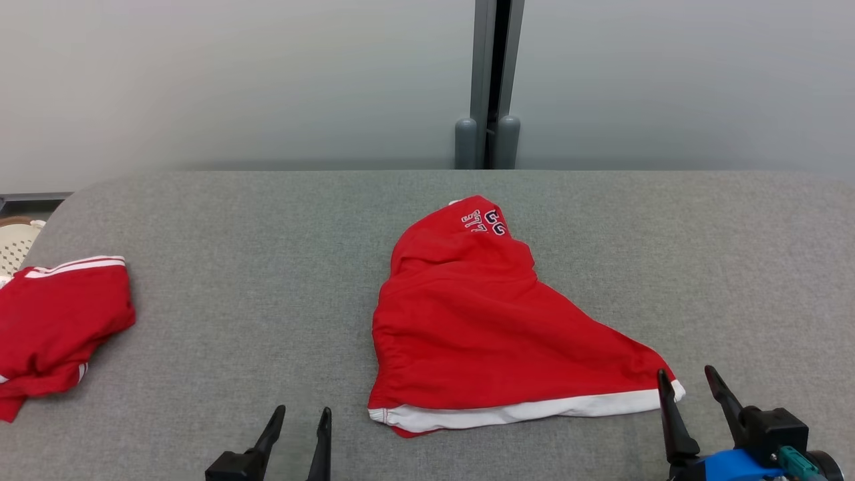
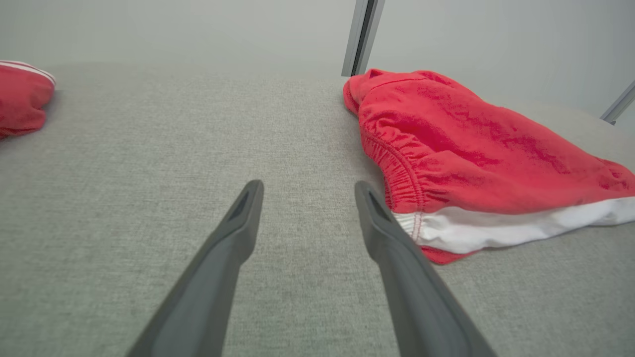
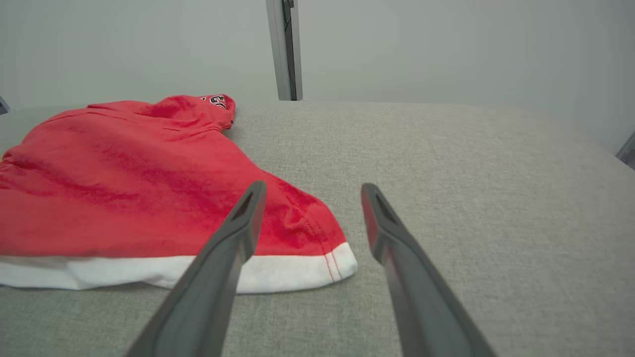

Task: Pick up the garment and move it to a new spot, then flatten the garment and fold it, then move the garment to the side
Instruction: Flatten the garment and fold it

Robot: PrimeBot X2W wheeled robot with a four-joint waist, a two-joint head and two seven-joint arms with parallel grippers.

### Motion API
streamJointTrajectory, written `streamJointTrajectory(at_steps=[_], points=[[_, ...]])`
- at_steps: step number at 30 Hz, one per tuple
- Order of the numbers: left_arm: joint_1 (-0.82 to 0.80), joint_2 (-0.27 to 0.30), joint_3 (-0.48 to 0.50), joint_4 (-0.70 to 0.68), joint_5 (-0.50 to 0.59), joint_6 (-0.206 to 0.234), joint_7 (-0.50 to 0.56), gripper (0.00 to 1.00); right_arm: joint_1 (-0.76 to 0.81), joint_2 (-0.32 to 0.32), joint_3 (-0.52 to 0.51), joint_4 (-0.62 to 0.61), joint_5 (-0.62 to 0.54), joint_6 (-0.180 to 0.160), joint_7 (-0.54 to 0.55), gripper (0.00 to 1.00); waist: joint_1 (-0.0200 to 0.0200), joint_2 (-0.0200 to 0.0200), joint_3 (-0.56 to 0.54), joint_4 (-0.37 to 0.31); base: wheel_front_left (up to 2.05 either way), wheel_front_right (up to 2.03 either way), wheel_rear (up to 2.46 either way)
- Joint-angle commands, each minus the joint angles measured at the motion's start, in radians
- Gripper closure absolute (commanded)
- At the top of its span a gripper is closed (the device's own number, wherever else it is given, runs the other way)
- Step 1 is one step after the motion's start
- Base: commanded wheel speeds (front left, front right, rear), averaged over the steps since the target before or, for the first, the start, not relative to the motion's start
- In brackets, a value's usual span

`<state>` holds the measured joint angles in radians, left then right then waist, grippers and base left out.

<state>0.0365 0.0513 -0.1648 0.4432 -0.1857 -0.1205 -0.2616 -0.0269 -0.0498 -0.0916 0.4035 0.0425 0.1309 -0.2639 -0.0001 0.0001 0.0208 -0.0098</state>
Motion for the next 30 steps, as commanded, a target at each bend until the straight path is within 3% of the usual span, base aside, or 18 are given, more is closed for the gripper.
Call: streamJointTrajectory(at_steps=[1,8,14,28,29,30], points=[[-0.015,-0.001,-0.015,0.01,-0.013,-0.006,-0.005,0.0,-0.008,-0.002,0.008,0.004,0.006,0.0,-0.001,0.0,0.0001,-0.0001,0.011,-0.002,0.0,0.0,0.0],[-0.068,-0.001,-0.124,0.068,-0.077,-0.012,-0.005,0.0,-0.036,-0.002,0.024,0.009,0.02,0.0,-0.001,0.0,0.0001,-0.0001,0.068,-0.019,0.0,0.0,0.0],[-0.102,0.033,-0.236,0.078,-0.151,-0.01,-0.005,0.0,-0.051,-0.002,0.012,0.01,0.016,0.0,-0.001,0.0,0.0001,-0.0001,0.101,-0.031,0.0,0.0,0.0],[-0.165,0.087,-0.329,0.062,-0.242,-0.011,-0.005,0.0,-0.083,-0.002,0.019,0.003,0.022,0.0,-0.001,0.0,0.0001,-0.0001,0.15,-0.033,0.0,0.0,0.0],[-0.167,0.089,-0.339,0.063,-0.252,-0.011,-0.005,0.01,-0.084,-0.002,0.019,0.003,0.021,0.0,-0.001,0.0,0.0001,-0.0001,0.152,-0.032,0.0,0.0,0.0],[-0.168,0.092,-0.349,0.064,-0.259,-0.011,-0.005,0.13,-0.085,-0.002,0.019,0.004,0.021,0.0,-0.001,0.0,0.0001,-0.0001,0.152,-0.032,0.0,0.0,0.0]])
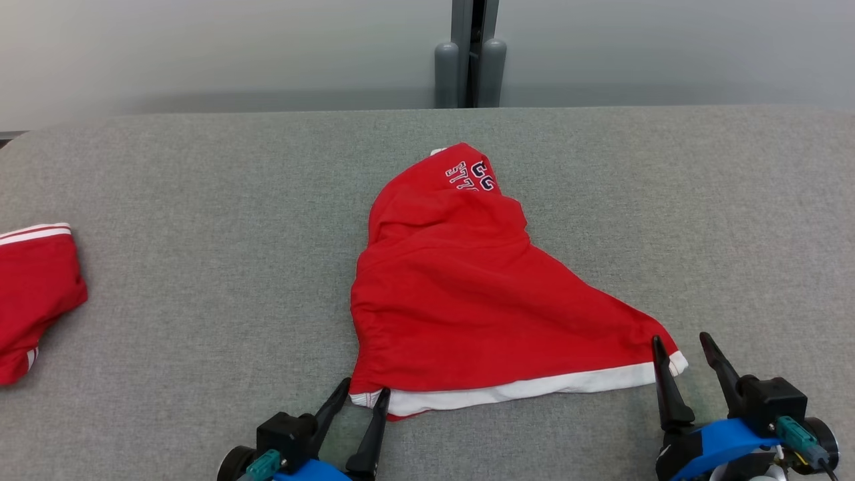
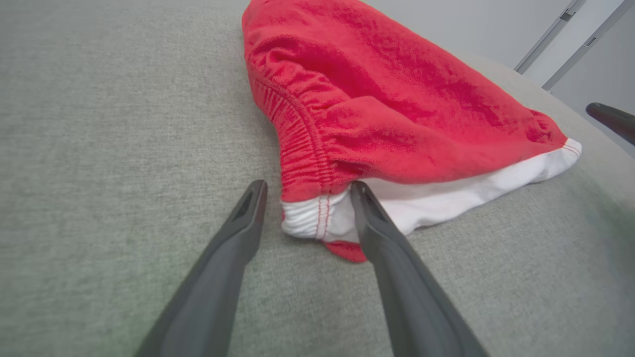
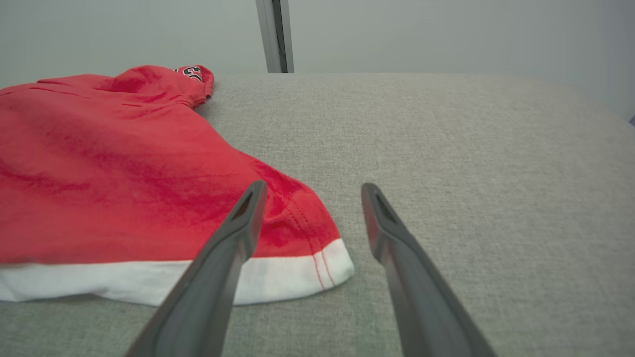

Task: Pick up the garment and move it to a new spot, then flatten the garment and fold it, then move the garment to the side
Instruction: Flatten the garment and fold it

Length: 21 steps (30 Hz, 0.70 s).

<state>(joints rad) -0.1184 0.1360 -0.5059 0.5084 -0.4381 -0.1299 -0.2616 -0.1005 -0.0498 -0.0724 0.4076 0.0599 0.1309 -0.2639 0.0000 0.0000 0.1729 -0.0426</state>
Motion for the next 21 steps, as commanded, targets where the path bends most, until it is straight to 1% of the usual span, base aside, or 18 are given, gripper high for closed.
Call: streamJointTrajectory(at_steps=[1,2,3,5,7,8,9,16,21], points=[[-0.012,0.01,-0.015,0.0,-0.015,-0.001,-0.005,0.33,-0.011,-0.002,-0.001,0.0,0.003,0.0,-0.001,0.0,0.0,0.0,0.0,0.001,0.0,0.0,0.0],[-0.011,0.012,-0.024,-0.001,-0.024,-0.001,-0.005,0.58,-0.011,-0.002,-0.001,0.001,0.003,0.0,-0.001,0.0,0.0,0.0,0.0,0.002,0.0,0.0,0.0],[-0.008,0.015,-0.034,-0.002,-0.033,-0.001,-0.005,0.66,-0.01,-0.002,-0.003,0.002,0.004,0.0,-0.001,0.0,0.0,0.0,-0.001,0.003,0.0,0.0,0.0],[0.0,0.021,-0.05,-0.004,-0.051,-0.001,-0.005,0.7,-0.004,-0.002,-0.008,0.006,0.005,0.0,-0.001,0.0,0.0,0.0,-0.006,0.007,0.0,0.0,0.0],[0.004,0.03,-0.063,-0.006,-0.064,-0.001,-0.005,0.82,0.003,-0.002,-0.013,0.009,0.007,0.0,-0.001,0.0,0.0,0.0,-0.011,0.012,0.0,0.0,0.0],[0.005,0.033,-0.07,-0.007,-0.069,-0.001,-0.005,0.95,0.006,-0.002,-0.016,0.011,0.008,0.0,-0.001,0.0,0.0,0.0,-0.013,0.015,0.0,0.0,0.0],[0.006,0.035,-0.074,-0.008,-0.074,-0.001,-0.005,1.0,0.008,-0.002,-0.018,0.012,0.009,0.0,-0.001,0.0,0.0,0.0,-0.015,0.018,0.0,0.0,0.0],[0.005,0.047,-0.099,-0.018,-0.088,-0.001,-0.005,1.0,0.012,-0.002,-0.049,0.055,0.016,0.0,-0.001,0.0,0.0,0.0,-0.027,0.037,0.0,0.0,0.0],[0.005,0.049,-0.104,-0.026,-0.091,-0.001,-0.005,1.0,-0.013,-0.002,-0.051,0.119,0.029,0.0,-0.001,0.0,0.0,0.0,-0.023,0.044,0.0,0.0,0.0]])
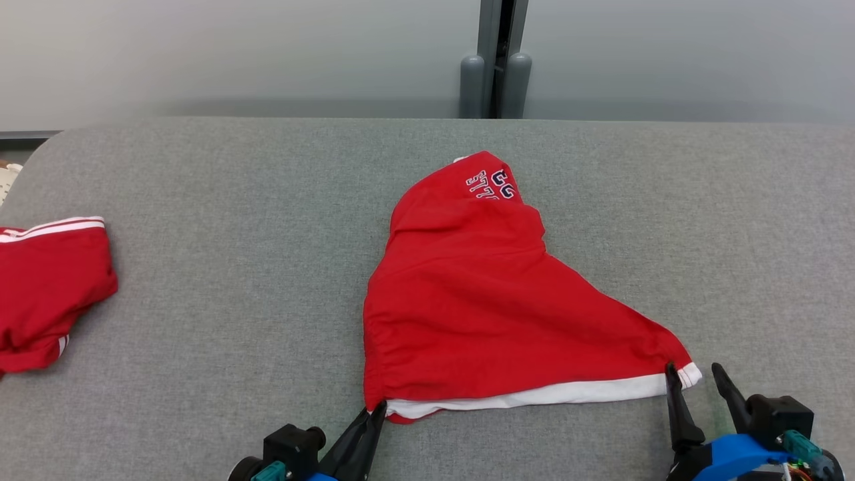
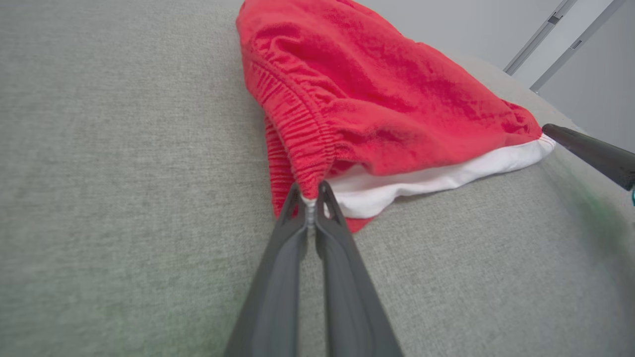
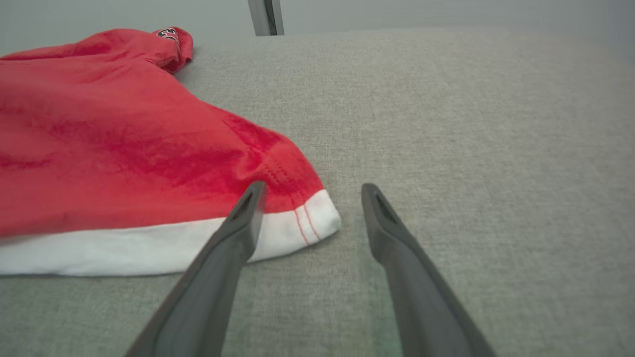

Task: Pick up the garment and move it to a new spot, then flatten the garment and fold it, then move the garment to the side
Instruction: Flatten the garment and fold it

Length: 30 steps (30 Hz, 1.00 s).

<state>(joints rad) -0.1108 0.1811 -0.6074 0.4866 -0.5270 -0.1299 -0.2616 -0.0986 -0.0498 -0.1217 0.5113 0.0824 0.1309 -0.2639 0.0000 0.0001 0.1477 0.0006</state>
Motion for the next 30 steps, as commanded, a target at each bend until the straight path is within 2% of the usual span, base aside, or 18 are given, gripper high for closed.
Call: streamJointTrajectory(at_steps=[1,5,6,7,8,9,14,20,25,30], points=[[-0.003,0.004,-0.004,-0.005,-0.002,-0.001,-0.005,1.0,-0.022,-0.002,-0.002,0.03,0.005,0.0,-0.001,0.0,0.0,-0.0001,0.004,0.002,0.0,0.0,0.0],[-0.008,0.002,-0.008,-0.008,-0.002,-0.001,-0.005,1.0,-0.045,-0.002,-0.002,0.078,0.028,0.0,-0.001,0.0,0.0,-0.0001,0.01,0.005,0.0,0.0,0.0],[-0.011,0.003,-0.009,-0.008,-0.003,-0.001,-0.005,1.0,-0.054,-0.002,-0.003,0.09,0.037,0.0,-0.001,0.06,0.0,-0.0001,0.014,0.005,0.0,0.0,0.0],[-0.014,0.004,-0.011,-0.009,-0.003,-0.001,-0.005,1.0,-0.06,-0.002,0.0,0.103,0.044,0.0,-0.001,0.51,0.0,-0.0001,0.016,0.006,0.0,0.0,0.0],[-0.017,0.006,-0.012,-0.008,-0.003,-0.001,-0.005,1.0,-0.066,-0.002,0.002,0.112,0.051,0.0,-0.001,0.78,0.0,-0.0001,0.019,0.006,0.0,0.0,0.0],[-0.019,0.007,-0.014,-0.008,-0.003,-0.001,-0.005,1.0,-0.071,-0.002,0.002,0.117,0.054,0.0,-0.001,1.0,0.0,-0.0001,0.022,0.007,0.0,0.0,0.0],[-0.032,0.021,-0.017,-0.018,0.0,-0.001,-0.005,1.0,-0.088,-0.003,0.013,0.103,0.086,0.0,-0.001,1.0,0.0,-0.0001,0.034,0.006,0.0,0.0,0.0],[-0.05,0.036,0.01,-0.085,0.024,-0.001,-0.005,1.0,-0.079,-0.002,0.03,0.027,0.165,0.0,-0.001,1.0,0.0,-0.0001,0.024,0.007,0.0,0.0,0.0],[-0.082,0.055,0.057,-0.196,0.066,-0.001,-0.005,1.0,-0.118,-0.004,0.068,-0.041,0.34,0.0,-0.001,1.0,0.0,-0.0001,-0.006,0.006,0.0,0.0,0.0],[-0.192,0.114,0.065,-0.305,0.083,-0.001,-0.005,1.0,-0.196,-0.003,0.073,-0.156,0.479,0.0,-0.001,1.0,0.0,-0.0001,-0.045,0.004,0.0,0.0,0.0]])
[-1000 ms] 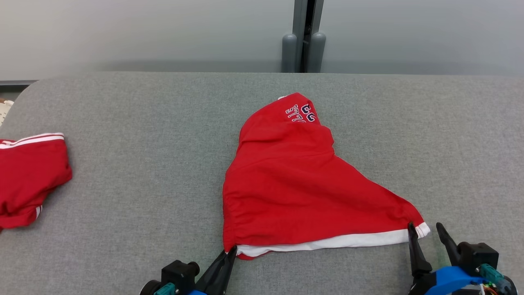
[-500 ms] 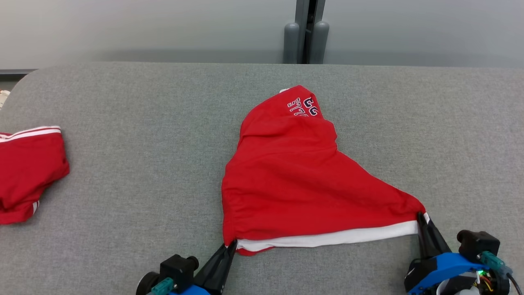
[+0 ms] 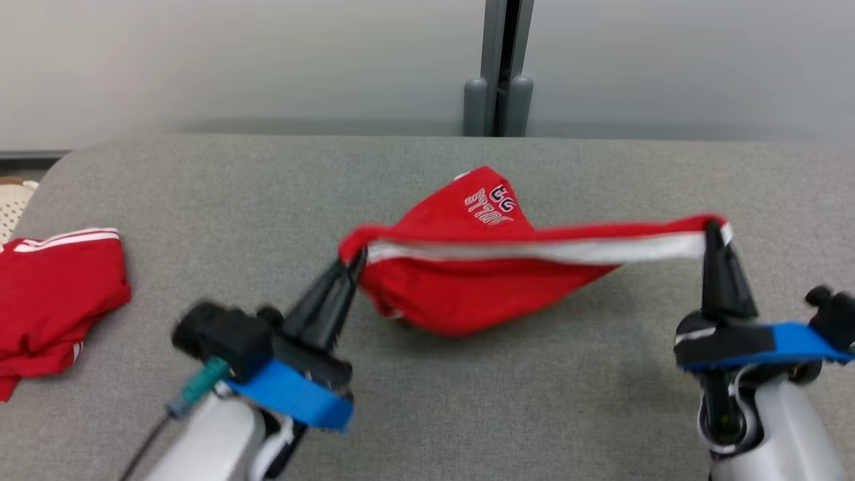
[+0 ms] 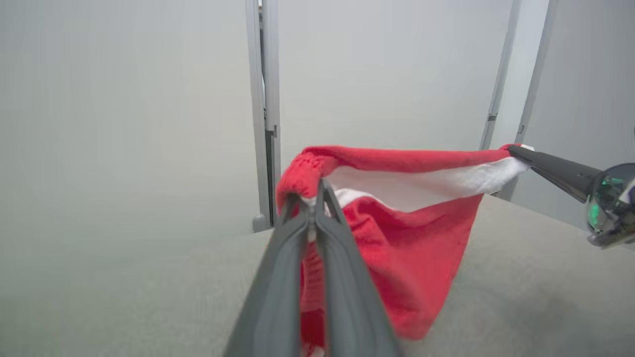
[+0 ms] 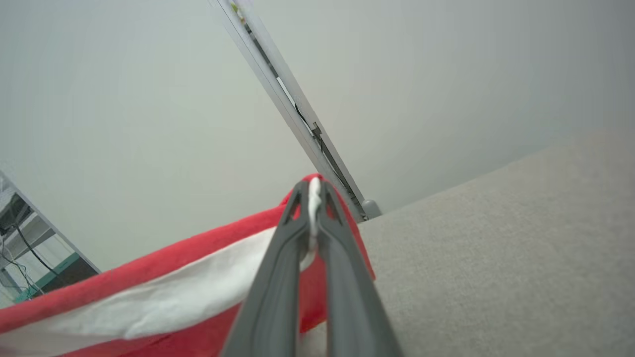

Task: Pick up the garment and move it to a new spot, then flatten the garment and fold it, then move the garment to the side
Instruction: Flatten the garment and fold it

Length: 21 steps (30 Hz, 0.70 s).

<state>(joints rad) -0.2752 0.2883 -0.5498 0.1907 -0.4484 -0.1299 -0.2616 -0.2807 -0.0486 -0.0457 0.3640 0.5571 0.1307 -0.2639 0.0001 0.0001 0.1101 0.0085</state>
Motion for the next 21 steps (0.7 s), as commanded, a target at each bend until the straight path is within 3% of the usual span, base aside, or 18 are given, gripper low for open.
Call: streamJointTrajectory(at_steps=[1,6,12,16,21], points=[[-0.063,0.02,0.011,-0.036,0.005,-0.001,-0.005,1.0,-0.035,-0.004,-0.005,-0.037,0.027,0.0,-0.001,1.0,-0.0001,-0.0001,-0.015,-0.003,0.0,0.0,0.0],[-0.247,0.106,0.001,-0.125,-0.001,-0.001,-0.005,1.0,-0.142,-0.008,0.006,-0.172,0.07,0.0,-0.001,1.0,-0.0001,-0.0001,-0.046,-0.009,0.0,0.0,0.0],[-0.463,0.175,-0.052,-0.133,-0.113,-0.001,0.005,1.0,-0.286,-0.067,0.029,-0.299,0.076,0.0,0.031,1.0,-0.0001,-0.0001,-0.06,-0.017,0.0,0.0,0.0],[-0.557,0.197,-0.062,-0.099,-0.178,-0.001,0.044,1.0,-0.379,-0.099,0.024,-0.327,0.046,0.0,0.099,1.0,-0.0001,-0.0001,-0.027,-0.024,0.0,0.0,0.0],[-0.623,0.175,-0.065,-0.009,-0.227,-0.001,0.077,1.0,-0.482,-0.091,0.0,-0.25,-0.019,0.0,0.153,1.0,-0.0001,-0.0001,0.057,-0.036,0.0,0.0,0.0]])
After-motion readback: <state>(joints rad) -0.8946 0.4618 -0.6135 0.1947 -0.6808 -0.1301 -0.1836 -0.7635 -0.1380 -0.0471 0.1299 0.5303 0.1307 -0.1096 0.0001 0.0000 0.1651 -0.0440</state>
